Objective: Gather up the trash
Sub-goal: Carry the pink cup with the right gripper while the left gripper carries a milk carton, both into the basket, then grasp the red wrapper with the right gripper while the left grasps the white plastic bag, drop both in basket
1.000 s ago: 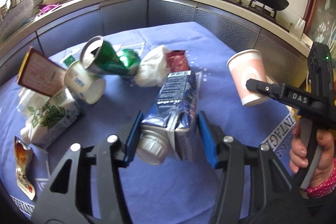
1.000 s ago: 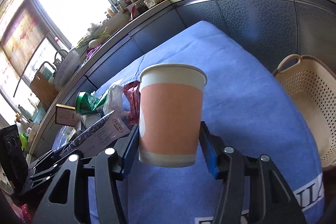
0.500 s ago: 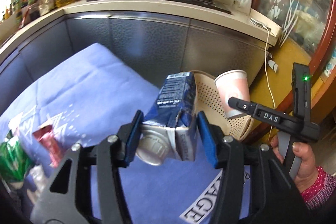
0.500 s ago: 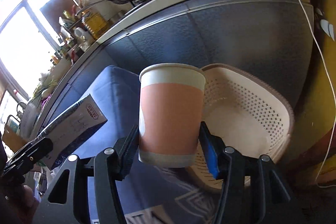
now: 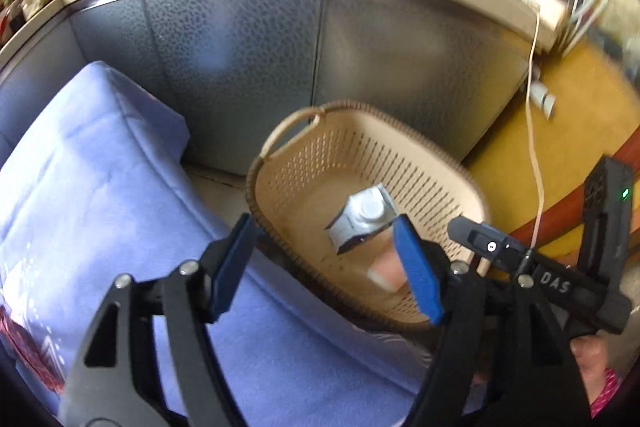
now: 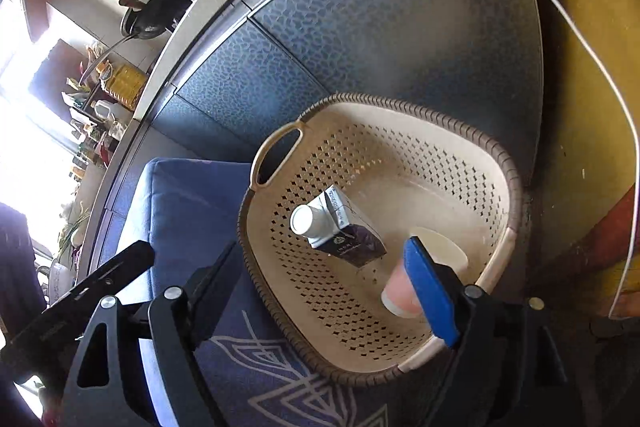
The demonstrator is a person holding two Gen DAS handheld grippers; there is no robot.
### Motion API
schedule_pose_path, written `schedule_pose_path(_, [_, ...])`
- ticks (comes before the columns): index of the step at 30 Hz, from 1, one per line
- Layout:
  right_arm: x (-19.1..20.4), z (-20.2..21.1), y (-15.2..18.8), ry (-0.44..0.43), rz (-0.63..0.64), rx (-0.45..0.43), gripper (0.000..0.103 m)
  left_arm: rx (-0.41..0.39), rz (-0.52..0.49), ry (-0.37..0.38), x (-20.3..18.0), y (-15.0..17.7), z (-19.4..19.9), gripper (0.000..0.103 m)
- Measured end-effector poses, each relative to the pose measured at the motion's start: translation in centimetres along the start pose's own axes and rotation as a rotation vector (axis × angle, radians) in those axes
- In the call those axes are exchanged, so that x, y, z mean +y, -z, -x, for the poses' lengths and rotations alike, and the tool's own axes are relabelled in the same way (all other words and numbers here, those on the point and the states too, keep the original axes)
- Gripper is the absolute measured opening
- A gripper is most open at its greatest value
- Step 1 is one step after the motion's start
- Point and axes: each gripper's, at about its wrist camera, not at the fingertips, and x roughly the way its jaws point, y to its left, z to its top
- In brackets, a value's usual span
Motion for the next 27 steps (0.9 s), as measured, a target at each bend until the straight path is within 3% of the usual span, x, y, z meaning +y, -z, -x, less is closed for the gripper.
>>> schedule_pose_path(4, [2.7,1.4,0.0,-0.039,0.042,-0.058,0.081,-0.138,0.013,-0.009,1.4,1.5,6.0,0.069])
schedule_pose_path(8, [6.6,1.4,0.2,-0.094,0.143,-0.061,0.077,-0.213,0.012,-0.034,3.7,6.1,11.9,0.069])
schedule_pose_path(9, [7.7,1.4,0.5,-0.105,0.169,-0.061,0.073,-0.221,0.017,-0.051,4.6,7.8,13.2,0.074])
schedule_pose_path(11, [10.4,1.1,0.8,-0.138,0.226,-0.052,0.066,-0.22,0.035,-0.098,6.2,11.1,15.6,0.082])
schedule_pose_path(14, [14.3,0.1,2.1,-0.205,0.316,0.005,0.056,-0.188,0.082,-0.224,9.4,16.4,18.7,0.083])
schedule_pose_path(16, [17.2,-0.6,4.0,-0.246,0.394,0.062,0.05,-0.157,0.165,-0.275,12.0,19.0,20.2,0.083])
schedule_pose_path(22, [25.9,-4.7,11.1,-0.348,0.595,0.269,0.05,-0.157,0.431,-0.261,18.9,23.5,23.1,0.083])
schedule_pose_path(27, [30.7,-7.1,14.9,-0.333,0.684,0.324,0.046,-0.154,0.519,-0.233,21.7,24.4,22.1,0.083])
